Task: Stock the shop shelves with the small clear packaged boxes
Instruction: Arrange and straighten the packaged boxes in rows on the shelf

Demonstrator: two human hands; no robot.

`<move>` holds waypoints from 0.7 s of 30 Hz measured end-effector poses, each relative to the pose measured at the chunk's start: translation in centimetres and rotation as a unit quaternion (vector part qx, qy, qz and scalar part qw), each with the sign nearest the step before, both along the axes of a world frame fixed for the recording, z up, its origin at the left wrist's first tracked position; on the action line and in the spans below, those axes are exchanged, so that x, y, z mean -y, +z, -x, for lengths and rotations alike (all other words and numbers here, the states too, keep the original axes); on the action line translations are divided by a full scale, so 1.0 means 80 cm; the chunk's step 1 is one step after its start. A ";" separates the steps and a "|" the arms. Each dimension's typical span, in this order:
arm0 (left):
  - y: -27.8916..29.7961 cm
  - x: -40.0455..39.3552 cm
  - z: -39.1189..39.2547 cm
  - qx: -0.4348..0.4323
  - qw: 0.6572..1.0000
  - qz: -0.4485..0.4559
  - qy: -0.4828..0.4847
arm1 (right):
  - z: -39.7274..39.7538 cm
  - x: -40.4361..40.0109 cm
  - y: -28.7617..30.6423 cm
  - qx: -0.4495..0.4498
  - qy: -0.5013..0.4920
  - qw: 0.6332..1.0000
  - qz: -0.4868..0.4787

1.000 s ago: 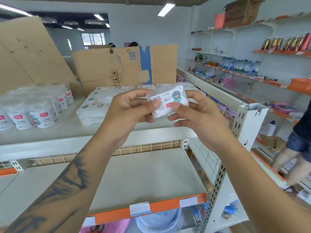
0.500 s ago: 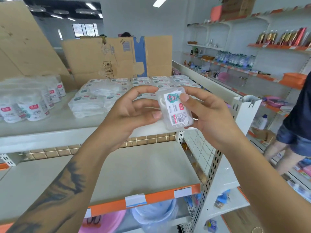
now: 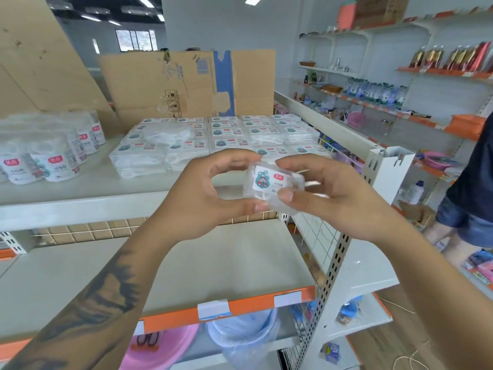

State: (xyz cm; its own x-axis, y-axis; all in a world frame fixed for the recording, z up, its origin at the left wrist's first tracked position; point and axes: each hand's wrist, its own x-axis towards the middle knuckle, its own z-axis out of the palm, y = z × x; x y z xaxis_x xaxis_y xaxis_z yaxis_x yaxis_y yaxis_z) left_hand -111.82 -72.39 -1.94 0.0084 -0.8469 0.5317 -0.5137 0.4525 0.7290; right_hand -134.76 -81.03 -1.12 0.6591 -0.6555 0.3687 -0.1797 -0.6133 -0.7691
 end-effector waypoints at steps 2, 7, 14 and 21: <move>-0.004 0.003 0.004 -0.002 0.999 0.015 0.030 | 0.006 0.000 0.002 -0.072 -0.025 0.985 0.152; -0.009 0.008 0.014 0.005 0.996 0.024 0.087 | 0.005 0.014 0.022 -0.139 -0.046 0.949 0.279; -0.034 0.003 -0.004 0.271 0.924 0.058 0.265 | -0.017 0.078 0.063 -0.266 -0.126 0.915 0.275; -0.079 -0.004 -0.016 0.398 0.863 0.049 0.307 | -0.053 0.109 0.056 -0.274 -0.106 0.929 0.225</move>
State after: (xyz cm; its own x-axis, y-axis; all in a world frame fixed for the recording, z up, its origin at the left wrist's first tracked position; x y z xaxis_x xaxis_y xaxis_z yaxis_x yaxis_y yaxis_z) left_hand -110.54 -72.08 -8.29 0.0384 -0.7641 0.6439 -0.9990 -0.0432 0.0083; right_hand -130.54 -89.77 3.39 0.7018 -0.6529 0.2852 -0.6224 -0.7566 -0.2004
